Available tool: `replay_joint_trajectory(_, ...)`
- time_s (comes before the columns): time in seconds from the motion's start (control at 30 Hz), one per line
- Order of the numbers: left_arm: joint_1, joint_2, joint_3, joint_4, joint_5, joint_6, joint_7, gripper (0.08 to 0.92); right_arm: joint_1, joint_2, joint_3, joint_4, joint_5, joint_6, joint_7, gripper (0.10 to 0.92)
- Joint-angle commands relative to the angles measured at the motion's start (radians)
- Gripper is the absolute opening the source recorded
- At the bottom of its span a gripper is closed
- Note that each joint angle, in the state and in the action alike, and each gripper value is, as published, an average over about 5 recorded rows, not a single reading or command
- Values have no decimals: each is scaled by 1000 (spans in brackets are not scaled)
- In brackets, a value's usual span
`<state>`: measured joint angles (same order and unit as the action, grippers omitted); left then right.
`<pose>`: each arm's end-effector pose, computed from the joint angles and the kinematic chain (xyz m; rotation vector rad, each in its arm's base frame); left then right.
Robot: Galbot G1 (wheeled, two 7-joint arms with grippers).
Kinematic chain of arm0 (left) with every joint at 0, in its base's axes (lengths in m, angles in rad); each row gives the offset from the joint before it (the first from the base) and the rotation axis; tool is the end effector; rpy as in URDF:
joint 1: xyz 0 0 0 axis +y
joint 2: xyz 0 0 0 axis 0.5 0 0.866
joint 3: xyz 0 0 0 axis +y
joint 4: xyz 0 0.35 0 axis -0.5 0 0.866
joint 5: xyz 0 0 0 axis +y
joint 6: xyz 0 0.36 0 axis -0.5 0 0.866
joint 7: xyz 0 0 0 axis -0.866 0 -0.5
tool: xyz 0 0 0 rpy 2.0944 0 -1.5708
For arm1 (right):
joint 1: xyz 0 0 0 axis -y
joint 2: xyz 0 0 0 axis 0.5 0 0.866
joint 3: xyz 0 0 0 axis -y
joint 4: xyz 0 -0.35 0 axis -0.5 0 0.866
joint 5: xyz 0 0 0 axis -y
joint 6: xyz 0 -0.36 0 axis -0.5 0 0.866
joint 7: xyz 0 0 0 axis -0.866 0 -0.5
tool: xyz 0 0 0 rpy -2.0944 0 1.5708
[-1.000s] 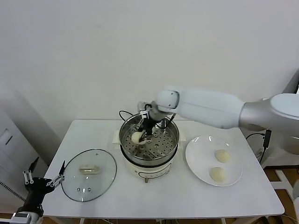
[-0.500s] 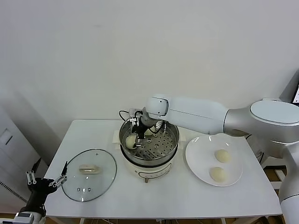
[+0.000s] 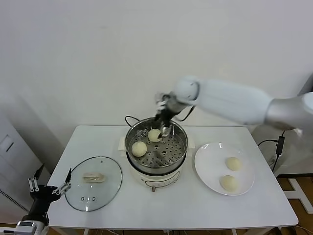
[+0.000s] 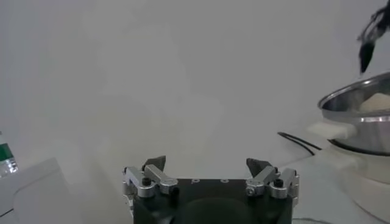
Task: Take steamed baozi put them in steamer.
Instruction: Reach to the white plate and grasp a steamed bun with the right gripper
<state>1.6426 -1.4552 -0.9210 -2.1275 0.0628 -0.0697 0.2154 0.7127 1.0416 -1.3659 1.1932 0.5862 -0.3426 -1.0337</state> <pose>0.1520 0.1359 -0.2782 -0.0698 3.0796 0.6005 0.5866 0.0306 0.0055 1.4450 -1.5335 1.3675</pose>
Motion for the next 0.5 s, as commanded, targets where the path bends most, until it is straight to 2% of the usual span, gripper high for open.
replay_joint_trajectory(0.03,-4,-1,7,-6,7,5,-1,823,106,-268,-32,-26,-210,163,-262,823)
replay_joint_trajectory(0.27,-5,-8,24,-19,26,17,-3,823,-137,-494,38,86,-438,232,-239,823)
replay_joint_trajectory(0.5,8,-17,28,-28,43,22,-4,823,-507,-531,274,134,-546,245,-199,823)
